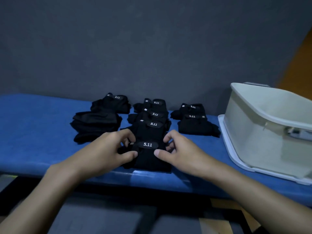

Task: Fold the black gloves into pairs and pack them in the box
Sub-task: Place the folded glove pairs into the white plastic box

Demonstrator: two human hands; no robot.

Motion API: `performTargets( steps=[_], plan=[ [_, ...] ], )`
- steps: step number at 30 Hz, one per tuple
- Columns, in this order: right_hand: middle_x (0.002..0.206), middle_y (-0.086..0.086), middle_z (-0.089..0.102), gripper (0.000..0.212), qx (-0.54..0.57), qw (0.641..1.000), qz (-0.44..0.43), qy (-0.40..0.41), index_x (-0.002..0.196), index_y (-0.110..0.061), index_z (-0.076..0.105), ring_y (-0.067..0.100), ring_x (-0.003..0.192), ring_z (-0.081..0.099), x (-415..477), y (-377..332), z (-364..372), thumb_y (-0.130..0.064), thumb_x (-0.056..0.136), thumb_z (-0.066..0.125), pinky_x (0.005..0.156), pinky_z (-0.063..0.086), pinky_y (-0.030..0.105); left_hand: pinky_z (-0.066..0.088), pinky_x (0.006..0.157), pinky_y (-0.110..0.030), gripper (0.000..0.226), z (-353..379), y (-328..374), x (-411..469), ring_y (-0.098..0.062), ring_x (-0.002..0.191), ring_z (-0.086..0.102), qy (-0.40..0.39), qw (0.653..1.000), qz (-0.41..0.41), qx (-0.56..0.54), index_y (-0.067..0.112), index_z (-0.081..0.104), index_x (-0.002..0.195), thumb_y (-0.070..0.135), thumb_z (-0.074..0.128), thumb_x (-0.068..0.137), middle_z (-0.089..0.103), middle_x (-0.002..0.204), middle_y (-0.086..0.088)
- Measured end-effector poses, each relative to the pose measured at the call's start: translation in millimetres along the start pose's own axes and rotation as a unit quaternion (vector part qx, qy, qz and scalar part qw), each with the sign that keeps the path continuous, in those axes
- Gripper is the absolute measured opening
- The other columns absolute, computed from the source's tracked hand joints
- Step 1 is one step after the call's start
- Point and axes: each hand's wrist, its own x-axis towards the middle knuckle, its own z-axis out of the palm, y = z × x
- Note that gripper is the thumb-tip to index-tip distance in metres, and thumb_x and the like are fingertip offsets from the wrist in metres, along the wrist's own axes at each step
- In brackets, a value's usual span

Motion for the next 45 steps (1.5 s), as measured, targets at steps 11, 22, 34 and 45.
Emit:
performTargets(
  steps=[11,22,34,45],
  plan=[
    [0.089,-0.014,0.058,0.052,0.018,0.998,-0.005,-0.053,0.123,-0.026,0.053,-0.001,0.077,0.056,-7.3,-6.5,4.8,-0.034,0.078,0.079,0.069,0.043,0.013,0.059,0.071,-0.035,0.035,1.2,6.0,-2.4,-0.011,0.074,0.067,-0.015,0.990,-0.017,-0.141,0.038,0.055,0.094,0.026,0.083,0.076,0.067,0.090,0.006],
    [0.103,-0.004,0.064,0.032,0.043,0.997,0.015,-0.061,0.100,-0.026,0.063,0.008,0.091,0.063,-14.8,-7.9,1.5,-0.026,0.074,0.082,0.083,0.054,0.027,0.061,0.075,-0.043,0.061,8.0,15.7,-3.8,-0.024,0.081,0.071,-0.016,0.967,-0.006,-0.253,0.032,0.057,0.118,-0.002,0.082,0.074,0.058,0.104,-0.009],
    [0.084,-0.008,0.068,0.046,0.211,0.968,0.013,-0.133,0.107,-0.021,0.058,0.008,0.080,0.064,-30.2,-5.1,-33.3,-0.018,0.070,0.085,0.073,0.049,0.026,0.057,0.091,-0.036,0.061,0.1,43.0,0.8,-0.027,0.100,0.068,-0.035,0.948,0.083,-0.305,0.024,0.056,0.127,-0.010,0.074,0.079,0.068,0.108,-0.009],
    [0.114,0.030,0.065,0.034,0.265,0.962,-0.052,-0.031,0.116,-0.002,0.064,0.032,0.100,0.062,-48.7,-21.4,-120.1,-0.024,0.090,0.066,0.093,0.047,0.050,0.056,0.093,-0.036,0.062,-49.9,127.7,50.8,-0.028,0.104,0.066,-0.077,0.944,0.215,-0.238,0.027,0.056,0.127,-0.004,0.078,0.077,0.061,0.112,-0.008]
  ],
)
